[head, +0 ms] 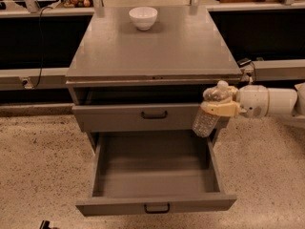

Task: Pick water bottle from middle drawer and place on counter

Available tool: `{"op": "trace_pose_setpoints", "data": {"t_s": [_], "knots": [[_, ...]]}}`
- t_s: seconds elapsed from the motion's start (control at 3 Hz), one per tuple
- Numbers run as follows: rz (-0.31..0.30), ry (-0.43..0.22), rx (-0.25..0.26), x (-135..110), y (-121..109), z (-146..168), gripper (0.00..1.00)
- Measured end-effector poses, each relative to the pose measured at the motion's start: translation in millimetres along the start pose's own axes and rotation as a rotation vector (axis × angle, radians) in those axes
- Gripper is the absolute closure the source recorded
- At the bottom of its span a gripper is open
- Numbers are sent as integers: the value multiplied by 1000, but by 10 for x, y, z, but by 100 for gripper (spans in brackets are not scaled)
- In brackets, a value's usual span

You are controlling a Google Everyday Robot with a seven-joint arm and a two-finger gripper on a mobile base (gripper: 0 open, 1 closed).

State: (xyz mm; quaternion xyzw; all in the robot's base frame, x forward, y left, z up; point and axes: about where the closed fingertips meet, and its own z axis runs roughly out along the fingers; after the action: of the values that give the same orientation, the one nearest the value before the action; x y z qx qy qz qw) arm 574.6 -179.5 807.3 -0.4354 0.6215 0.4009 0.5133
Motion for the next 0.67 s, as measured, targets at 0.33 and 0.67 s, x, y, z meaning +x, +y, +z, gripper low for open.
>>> {"op": "trace_pose_setpoints", "data": {"t_s": [0.33,0.67], "knots": [[-11,17,51,-424,-219,-206,100],[-10,65,143,-803,-529,-364,100]]}}
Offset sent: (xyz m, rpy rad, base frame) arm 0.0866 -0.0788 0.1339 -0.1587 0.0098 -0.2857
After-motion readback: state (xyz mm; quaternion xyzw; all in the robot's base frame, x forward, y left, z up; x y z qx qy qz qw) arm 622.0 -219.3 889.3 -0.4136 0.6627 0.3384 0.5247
